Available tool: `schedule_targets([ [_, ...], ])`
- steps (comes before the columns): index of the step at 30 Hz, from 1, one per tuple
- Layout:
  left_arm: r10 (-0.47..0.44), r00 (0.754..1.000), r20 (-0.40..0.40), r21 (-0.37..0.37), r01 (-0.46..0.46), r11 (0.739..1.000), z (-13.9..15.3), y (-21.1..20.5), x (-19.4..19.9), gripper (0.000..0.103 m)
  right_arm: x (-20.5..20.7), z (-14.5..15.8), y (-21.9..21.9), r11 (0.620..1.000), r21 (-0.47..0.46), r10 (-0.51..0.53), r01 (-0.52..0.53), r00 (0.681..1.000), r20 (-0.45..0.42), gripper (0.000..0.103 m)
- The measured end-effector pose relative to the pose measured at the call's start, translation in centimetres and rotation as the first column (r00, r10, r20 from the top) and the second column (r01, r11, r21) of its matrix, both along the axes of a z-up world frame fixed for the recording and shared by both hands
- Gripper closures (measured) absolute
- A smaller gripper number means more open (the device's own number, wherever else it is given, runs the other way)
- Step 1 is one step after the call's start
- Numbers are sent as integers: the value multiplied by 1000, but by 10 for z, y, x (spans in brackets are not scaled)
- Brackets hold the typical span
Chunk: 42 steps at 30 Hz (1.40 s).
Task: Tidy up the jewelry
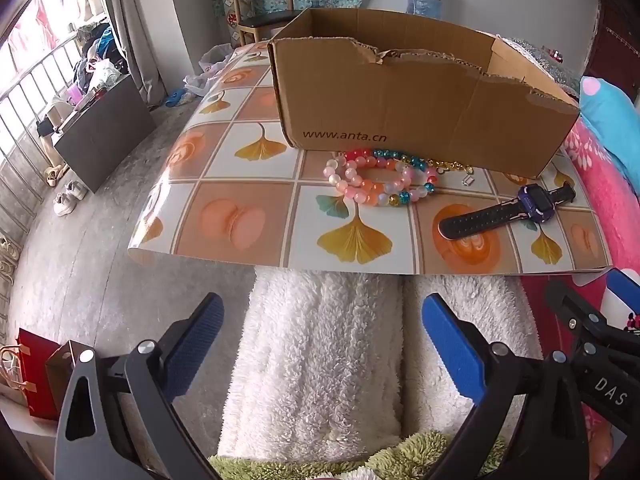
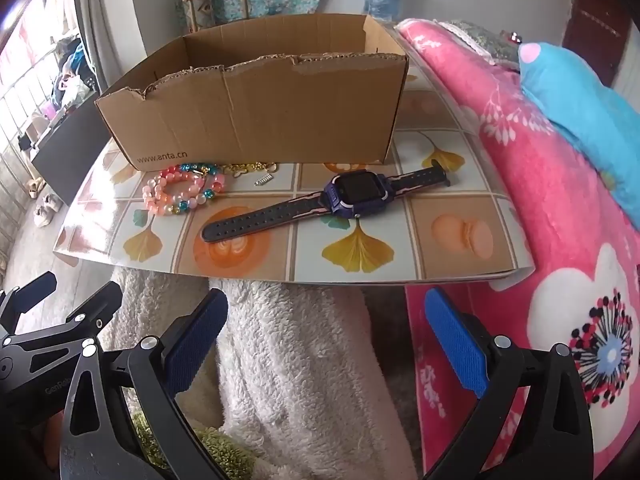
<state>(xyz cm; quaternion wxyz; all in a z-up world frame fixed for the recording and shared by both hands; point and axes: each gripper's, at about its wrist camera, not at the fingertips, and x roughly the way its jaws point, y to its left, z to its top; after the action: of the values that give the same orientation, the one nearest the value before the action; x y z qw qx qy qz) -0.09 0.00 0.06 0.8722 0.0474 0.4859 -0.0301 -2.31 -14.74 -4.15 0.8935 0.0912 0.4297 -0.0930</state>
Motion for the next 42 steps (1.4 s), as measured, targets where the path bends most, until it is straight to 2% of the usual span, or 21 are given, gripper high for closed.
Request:
schedule_targets([
  [1,0,1000,-1,0,0,1000,0,0,1,6,0,0,0,1000,-21,-11,10,1000,-19,8],
  [42,6,1000,-3,-3,-6,1000,0,2,-1,6,-1,1,-1,1000,-18,-20,20,1000,-22,8],
])
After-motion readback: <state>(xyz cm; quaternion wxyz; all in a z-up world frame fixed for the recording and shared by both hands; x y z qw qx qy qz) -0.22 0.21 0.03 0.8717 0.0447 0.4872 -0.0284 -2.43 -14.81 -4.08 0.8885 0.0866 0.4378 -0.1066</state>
